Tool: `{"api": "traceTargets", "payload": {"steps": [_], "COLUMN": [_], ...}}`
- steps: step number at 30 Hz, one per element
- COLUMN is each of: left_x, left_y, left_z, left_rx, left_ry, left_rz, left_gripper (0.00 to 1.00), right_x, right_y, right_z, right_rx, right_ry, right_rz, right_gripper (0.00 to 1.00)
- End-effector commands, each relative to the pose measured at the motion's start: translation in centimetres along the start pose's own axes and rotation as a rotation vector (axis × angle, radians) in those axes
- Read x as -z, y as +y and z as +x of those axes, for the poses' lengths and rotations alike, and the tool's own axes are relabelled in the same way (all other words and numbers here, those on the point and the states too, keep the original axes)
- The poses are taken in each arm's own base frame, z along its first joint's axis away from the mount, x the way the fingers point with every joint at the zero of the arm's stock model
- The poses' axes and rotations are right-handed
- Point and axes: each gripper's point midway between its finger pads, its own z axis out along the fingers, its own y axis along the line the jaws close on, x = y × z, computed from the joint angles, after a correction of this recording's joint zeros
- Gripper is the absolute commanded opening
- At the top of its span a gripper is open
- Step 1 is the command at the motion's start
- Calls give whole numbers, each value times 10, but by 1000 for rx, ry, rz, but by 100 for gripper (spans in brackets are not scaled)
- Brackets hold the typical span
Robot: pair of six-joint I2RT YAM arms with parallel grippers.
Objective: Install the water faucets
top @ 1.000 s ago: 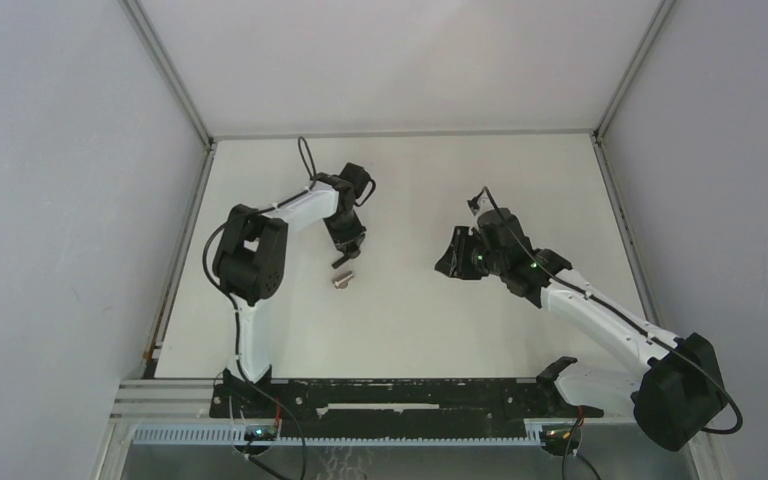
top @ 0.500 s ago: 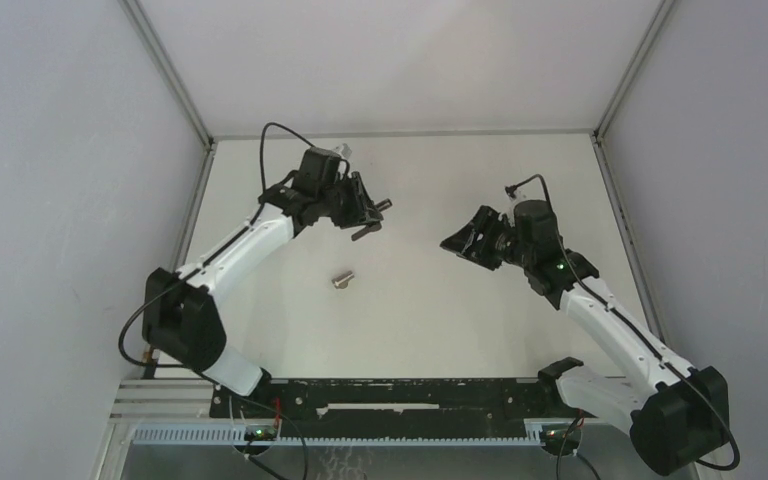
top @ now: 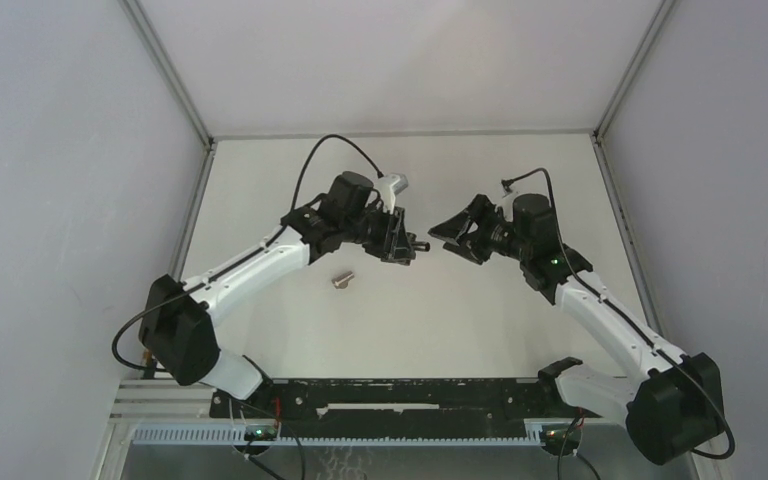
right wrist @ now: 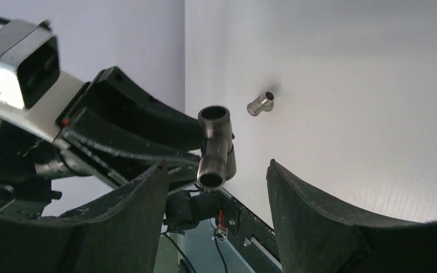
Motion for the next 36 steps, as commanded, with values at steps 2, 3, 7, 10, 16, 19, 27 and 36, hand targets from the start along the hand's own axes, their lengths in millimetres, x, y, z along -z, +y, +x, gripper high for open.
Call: {"api": "traceTargets", "payload": {"steps": [2,3,7,10,16,19,27,36], "left_x": [19,19,19,17,15,15,25,85], "left_y": [-42,-45,-54,-56,-58,-61,-47,-65], "left_z": [-14,-13,-11,-7,-2,2,5,-27], "left_rx": [-224,-238,-272,-288,-314,-344,-313,-193], "left_ry": [-78,-75,-72,-60,-50,-47,39,-207], "left_rz": [119,126,141,142,127,124,4,-47], "left_gripper": [0,0,0,0,0,0,36,100], "right_x": [-6,-8,-15,-21,-31,-32,-19,14], "right_y": [21,23,29,30,25,24,23,28], "right_z": [0,5,18,27,44,47,37,3], "right_rx": [10,19,51,54,37,36,64,99], "right_ry": [23,42,116,155,223,235,186,-6], "right_rz": [-59,-63,-83,-91,-77,-75,-71,-123], "right_gripper": [71,71,71,71,51,42,0,0]}}
